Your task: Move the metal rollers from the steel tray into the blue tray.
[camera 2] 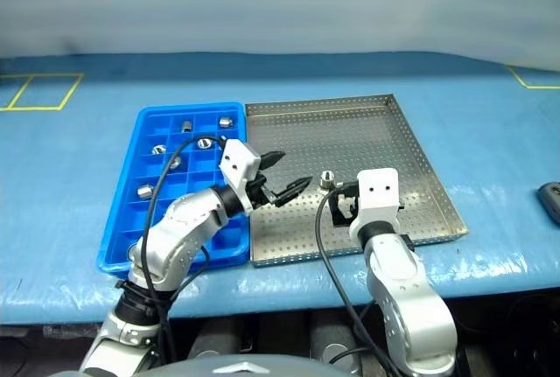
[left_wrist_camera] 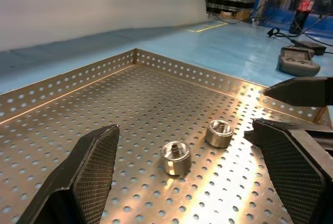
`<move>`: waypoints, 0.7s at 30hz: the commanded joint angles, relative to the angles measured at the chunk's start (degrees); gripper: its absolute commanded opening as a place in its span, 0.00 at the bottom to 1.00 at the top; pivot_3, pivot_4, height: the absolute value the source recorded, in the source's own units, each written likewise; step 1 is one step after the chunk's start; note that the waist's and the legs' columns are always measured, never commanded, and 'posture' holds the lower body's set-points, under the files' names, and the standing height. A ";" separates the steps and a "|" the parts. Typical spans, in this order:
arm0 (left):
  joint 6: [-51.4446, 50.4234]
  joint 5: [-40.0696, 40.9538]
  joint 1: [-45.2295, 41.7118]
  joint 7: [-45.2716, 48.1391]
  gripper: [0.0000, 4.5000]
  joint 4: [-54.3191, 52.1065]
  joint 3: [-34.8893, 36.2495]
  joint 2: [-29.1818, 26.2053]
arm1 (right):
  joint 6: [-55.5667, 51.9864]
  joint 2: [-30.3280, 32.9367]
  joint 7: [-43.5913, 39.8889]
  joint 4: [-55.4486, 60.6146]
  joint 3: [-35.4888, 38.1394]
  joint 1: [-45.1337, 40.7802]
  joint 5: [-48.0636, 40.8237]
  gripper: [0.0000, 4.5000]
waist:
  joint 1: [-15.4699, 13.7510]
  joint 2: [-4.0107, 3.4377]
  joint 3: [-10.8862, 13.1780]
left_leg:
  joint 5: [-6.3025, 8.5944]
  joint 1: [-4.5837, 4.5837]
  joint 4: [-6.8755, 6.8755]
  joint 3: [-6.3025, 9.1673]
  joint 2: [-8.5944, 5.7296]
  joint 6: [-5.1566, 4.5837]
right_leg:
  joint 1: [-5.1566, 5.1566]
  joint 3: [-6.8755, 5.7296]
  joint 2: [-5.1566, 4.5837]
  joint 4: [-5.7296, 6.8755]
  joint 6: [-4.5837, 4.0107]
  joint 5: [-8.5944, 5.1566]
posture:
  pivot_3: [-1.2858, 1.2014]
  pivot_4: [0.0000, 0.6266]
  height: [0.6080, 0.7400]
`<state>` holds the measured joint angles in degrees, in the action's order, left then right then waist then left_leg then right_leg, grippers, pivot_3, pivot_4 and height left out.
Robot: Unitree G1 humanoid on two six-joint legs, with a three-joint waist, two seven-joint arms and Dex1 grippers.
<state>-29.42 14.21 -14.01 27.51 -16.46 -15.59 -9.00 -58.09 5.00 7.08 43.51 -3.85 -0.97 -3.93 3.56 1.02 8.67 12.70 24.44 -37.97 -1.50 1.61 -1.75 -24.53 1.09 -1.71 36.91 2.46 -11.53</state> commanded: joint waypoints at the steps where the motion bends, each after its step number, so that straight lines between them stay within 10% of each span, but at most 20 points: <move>1: 2.45 -1.67 1.38 -0.20 0.99 -1.28 -1.57 -0.53 | 0.59 -1.69 1.96 -5.06 0.29 -5.63 2.18 1.00 | 0.33 -0.01 0.00 | -0.02 0.00 -0.01 0.01 0.01 -0.01 | -0.01 0.02 0.04 0.01 -0.03 0.03 | 0.48 0.24 1.00; 21: 7.22 -4.22 11.62 -4.08 0.99 -7.92 -1.65 -1.45 | 12.23 -5.53 -3.16 -34.15 1.18 -16.66 1.75 1.00 | -3.07 -0.03 0.01 | -0.03 0.08 0.08 0.01 0.04 -0.02 | -0.06 0.13 0.07 -0.07 -0.02 0.08 | 0.55 0.24 1.00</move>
<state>-22.94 9.61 -2.37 23.65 -21.10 -16.76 -10.98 -47.50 -0.29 4.35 8.88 -3.39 -17.97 -1.80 0.49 0.99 8.67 12.67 24.53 -37.88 -1.48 1.65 -1.77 -24.59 1.21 -1.64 36.84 2.44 -11.45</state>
